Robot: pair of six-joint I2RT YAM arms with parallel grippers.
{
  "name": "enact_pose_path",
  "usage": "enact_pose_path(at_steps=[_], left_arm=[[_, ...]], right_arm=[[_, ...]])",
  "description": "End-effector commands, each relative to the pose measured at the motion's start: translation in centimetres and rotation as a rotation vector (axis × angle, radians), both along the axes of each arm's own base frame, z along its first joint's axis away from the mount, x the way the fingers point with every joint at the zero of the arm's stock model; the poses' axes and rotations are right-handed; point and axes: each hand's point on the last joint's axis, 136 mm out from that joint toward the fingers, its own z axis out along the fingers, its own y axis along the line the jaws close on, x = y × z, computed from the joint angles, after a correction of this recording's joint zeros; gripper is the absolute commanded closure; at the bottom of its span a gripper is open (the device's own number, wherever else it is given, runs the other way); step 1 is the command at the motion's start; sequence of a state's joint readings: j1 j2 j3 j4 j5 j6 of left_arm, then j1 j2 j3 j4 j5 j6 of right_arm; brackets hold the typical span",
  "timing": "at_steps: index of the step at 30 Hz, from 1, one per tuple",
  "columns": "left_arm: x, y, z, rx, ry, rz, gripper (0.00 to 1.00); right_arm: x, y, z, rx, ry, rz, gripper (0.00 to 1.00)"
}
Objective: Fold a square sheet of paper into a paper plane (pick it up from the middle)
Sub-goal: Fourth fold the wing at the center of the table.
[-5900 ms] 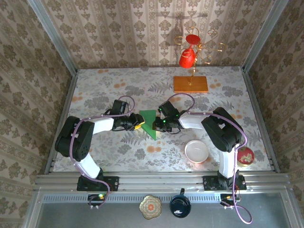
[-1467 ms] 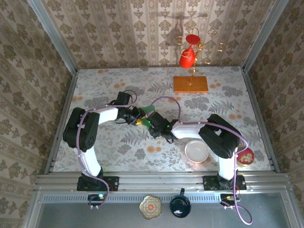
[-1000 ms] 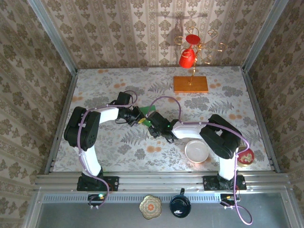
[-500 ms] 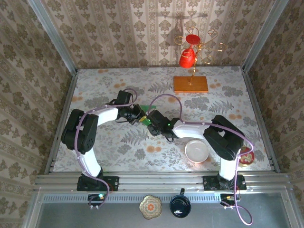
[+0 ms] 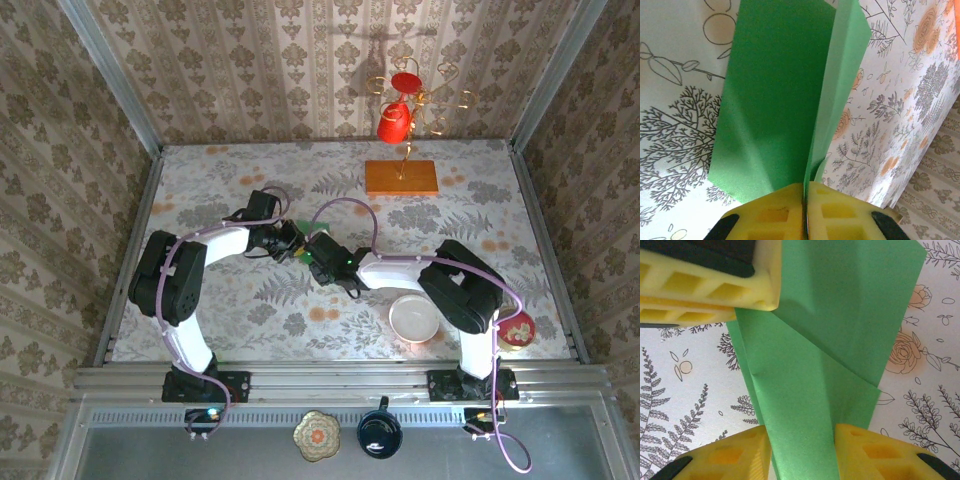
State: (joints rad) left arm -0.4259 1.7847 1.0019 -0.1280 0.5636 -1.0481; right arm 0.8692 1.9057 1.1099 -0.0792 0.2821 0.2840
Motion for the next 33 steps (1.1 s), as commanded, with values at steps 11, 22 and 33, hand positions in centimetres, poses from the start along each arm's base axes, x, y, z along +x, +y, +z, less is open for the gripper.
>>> enact_pose_path(at_steps=[11, 22, 33], left_arm=[[0.1, -0.2, 1.3, -0.012, -0.007, 0.009, 0.87], [1.2, 2.5, 1.8, 0.034, -0.034, 0.053, 0.68], [1.0, 8.2, 2.9, 0.101, -0.108, 0.157, 0.53]], right_arm=[[0.2, -0.6, -0.9, -0.060, -0.017, -0.004, 0.70], [-1.3, -0.3, -1.2, -0.030, 0.022, 0.058, 0.83], [-3.0, 0.4, -2.4, 0.135, 0.157, 0.097, 0.88]])
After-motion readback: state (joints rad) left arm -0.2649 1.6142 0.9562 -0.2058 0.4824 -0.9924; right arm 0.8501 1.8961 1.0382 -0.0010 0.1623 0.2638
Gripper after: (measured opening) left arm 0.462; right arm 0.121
